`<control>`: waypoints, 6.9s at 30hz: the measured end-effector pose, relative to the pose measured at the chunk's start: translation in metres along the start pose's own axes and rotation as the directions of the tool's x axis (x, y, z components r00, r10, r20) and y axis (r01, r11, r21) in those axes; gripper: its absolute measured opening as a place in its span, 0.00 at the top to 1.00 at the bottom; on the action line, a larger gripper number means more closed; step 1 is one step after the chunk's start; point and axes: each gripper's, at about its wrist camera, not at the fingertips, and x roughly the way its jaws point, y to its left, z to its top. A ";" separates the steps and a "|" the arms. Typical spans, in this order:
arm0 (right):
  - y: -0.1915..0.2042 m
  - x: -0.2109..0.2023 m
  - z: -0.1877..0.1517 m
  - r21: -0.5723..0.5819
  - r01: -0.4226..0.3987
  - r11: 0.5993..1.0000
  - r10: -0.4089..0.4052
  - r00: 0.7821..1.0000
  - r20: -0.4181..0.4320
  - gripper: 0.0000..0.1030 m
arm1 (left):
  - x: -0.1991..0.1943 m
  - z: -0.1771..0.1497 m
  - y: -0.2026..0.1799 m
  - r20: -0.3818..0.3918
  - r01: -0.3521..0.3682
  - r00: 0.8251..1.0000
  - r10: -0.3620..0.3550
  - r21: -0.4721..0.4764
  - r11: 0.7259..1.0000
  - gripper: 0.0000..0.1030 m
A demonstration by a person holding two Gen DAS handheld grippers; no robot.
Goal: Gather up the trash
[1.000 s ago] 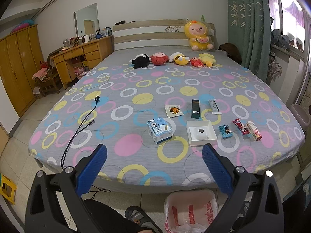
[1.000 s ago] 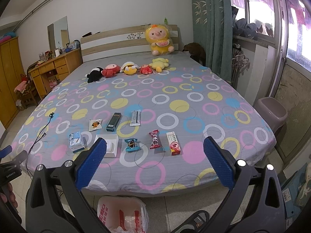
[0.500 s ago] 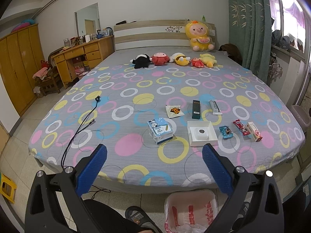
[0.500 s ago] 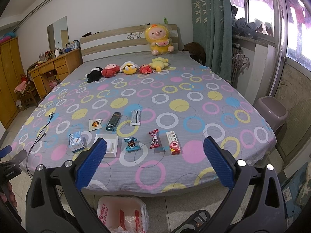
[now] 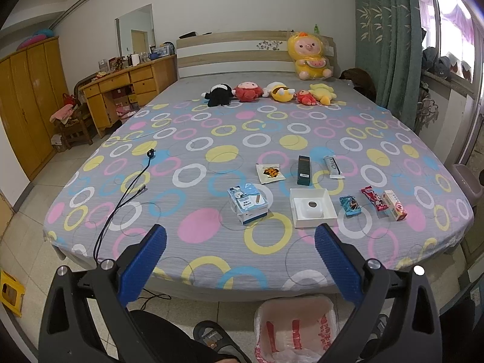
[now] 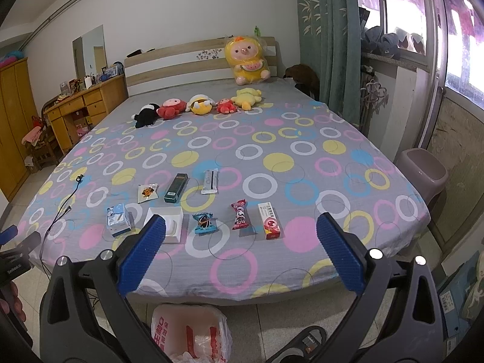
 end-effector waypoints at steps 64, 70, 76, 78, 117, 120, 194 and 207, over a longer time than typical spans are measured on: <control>-0.027 0.154 0.049 -0.078 0.044 0.996 -0.059 0.978 -0.202 0.05 | 0.156 0.041 -0.012 -0.166 -0.035 0.986 0.033 -0.007 0.999 0.07; -0.045 0.231 0.040 -0.028 0.039 0.999 -0.046 0.935 -0.352 0.05 | 0.217 0.043 -0.010 -0.268 -0.045 0.963 0.027 -0.063 0.997 0.07; -0.049 0.281 0.026 -0.039 0.046 0.998 -0.058 0.907 -0.418 0.05 | 0.271 0.035 -0.012 -0.358 -0.076 0.933 0.045 -0.075 0.994 0.07; -0.048 0.294 0.022 -0.047 0.049 0.998 -0.065 0.898 -0.434 0.05 | 0.283 0.033 -0.011 -0.377 -0.083 0.925 0.048 -0.079 0.993 0.07; -0.070 0.402 -0.041 -0.063 0.071 0.996 -0.094 0.766 -0.636 0.69 | 0.351 0.001 -0.021 -0.470 -0.043 0.883 -0.011 -0.103 0.994 0.36; -0.066 0.399 -0.038 -0.056 0.077 0.995 -0.095 0.771 -0.630 0.69 | 0.348 0.001 -0.020 -0.463 -0.036 0.886 -0.017 -0.105 0.994 0.37; 0.099 0.084 -0.166 -0.154 -0.251 0.956 0.185 0.920 -0.347 0.69 | 0.092 -0.154 -0.057 -0.337 0.210 0.926 -0.169 0.090 0.974 0.36; 0.120 0.178 -0.250 -0.114 -0.314 0.943 0.197 0.799 -0.568 0.69 | 0.188 -0.237 -0.075 -0.570 0.220 0.810 -0.141 0.072 0.973 0.36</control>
